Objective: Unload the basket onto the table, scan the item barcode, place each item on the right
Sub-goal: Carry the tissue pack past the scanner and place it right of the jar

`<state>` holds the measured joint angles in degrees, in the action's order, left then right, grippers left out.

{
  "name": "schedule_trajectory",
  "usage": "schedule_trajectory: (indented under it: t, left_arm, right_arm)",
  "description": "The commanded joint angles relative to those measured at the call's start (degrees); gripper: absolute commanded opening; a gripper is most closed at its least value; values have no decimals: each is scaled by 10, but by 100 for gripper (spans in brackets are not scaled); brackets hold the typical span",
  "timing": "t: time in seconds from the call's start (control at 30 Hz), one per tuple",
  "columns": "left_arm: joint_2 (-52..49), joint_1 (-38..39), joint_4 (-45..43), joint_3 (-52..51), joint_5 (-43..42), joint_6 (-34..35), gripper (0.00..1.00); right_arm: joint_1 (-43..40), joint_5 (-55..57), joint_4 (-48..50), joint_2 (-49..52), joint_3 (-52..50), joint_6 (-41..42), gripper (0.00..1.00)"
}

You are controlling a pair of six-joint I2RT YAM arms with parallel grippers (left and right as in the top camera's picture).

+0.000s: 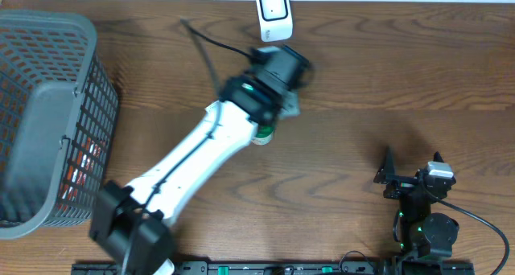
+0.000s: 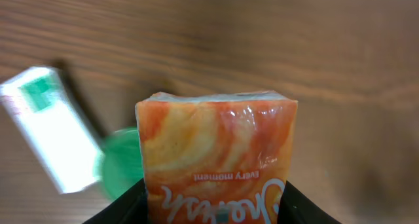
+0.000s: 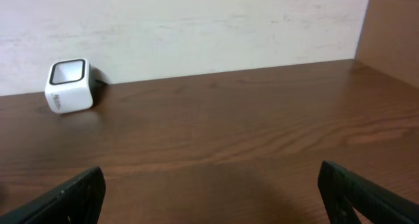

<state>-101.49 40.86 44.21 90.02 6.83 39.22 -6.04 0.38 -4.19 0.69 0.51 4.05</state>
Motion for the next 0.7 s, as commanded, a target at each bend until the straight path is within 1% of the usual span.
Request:
schedule_trajectory:
  t: [0.0,0.17,0.37,0.5,0.53,0.6,0.63,0.67]
  left_arm:
    - [-44,58,-21,-3,14,5,50]
    - [-113,98,-38,-3,14,10,50]
    - [-200,107,-29,-3,14,46,50]
    - [-224,107,-32,-3,14,45,66]
    - [-225,107,-32,-3,14,43,73]
    - [-225,107,-34,-3,17,39,83]
    - [-223,107,-37,-2,17,32,91]
    - [-220,106,-38,0,17,22,93]
  right_arm:
    - [-3,-3,-1,-3,-2,-5,99]
    - [-3,-3,-1,-3,-2,-5,99]
    - [-3,-3,-1,-3,-2,-5,99]
    - [-3,-3,-1,-3,-2,-5,99]
    - [-3,-3,-1,-3,-2,-5,99]
    - [-3,-3,-1,-3,-2,-5,99]
    - [-3,-3,-1,-3,-2,-5,99]
    - [-3,-3,-1,-3,-2,-5,99]
